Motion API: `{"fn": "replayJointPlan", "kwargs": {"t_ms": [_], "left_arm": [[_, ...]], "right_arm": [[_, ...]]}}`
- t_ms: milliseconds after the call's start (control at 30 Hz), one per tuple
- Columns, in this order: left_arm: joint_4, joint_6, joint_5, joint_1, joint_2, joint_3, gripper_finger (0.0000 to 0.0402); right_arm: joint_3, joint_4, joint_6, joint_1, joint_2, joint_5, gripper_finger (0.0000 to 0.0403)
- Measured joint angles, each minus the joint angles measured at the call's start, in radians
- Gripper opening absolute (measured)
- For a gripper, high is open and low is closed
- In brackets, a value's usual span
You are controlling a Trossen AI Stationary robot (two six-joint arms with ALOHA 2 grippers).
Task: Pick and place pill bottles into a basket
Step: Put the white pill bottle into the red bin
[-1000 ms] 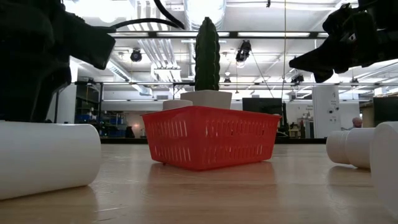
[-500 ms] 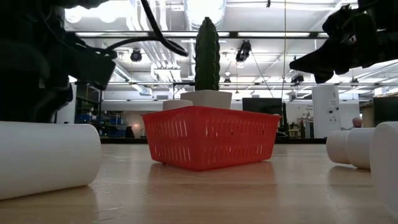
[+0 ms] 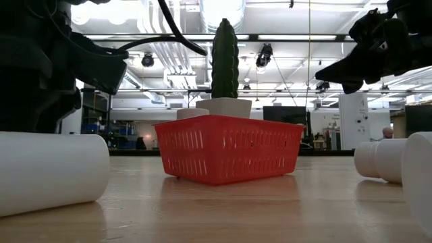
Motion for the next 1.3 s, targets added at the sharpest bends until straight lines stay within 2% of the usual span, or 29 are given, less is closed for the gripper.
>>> {"fn": "replayJointPlan", "kwargs": {"t_ms": [167, 400, 767, 1067, 1200, 1300], "left_arm": [[0.001, 0.016, 0.0, 0.0, 0.0, -0.004, 0.024], [0.001, 0.044, 0.002, 0.0, 0.001, -0.013, 0.0153], [-0.004, 0.109, 0.01, 0.0, -0.02, 0.018, 0.0151], [0.002, 0.166, -0.009, 0.0, -0.176, 0.046, 0.0151], [0.01, 0.227, -0.065, 0.001, -0.252, 0.06, 0.0151], [0.024, 0.28, -0.096, 0.007, -0.292, 0.063, 0.0151]], "right_arm": [[0.0, 0.0, 0.0, 0.0, 0.0, 0.0, 0.0008], [0.0, 0.0, 0.0, 0.0, 0.0, 0.0, 0.0008], [0.0, 0.0, 0.004, 0.0, 0.0, 0.0, 0.0008], [0.0, 0.005, 0.0, 0.0, 0.0, -0.003, 0.0008], [0.0, 0.029, -0.001, 0.0, 0.001, -0.019, 0.0008], [0.0, 0.102, -0.02, -0.001, 0.007, -0.092, 0.0008]]}}
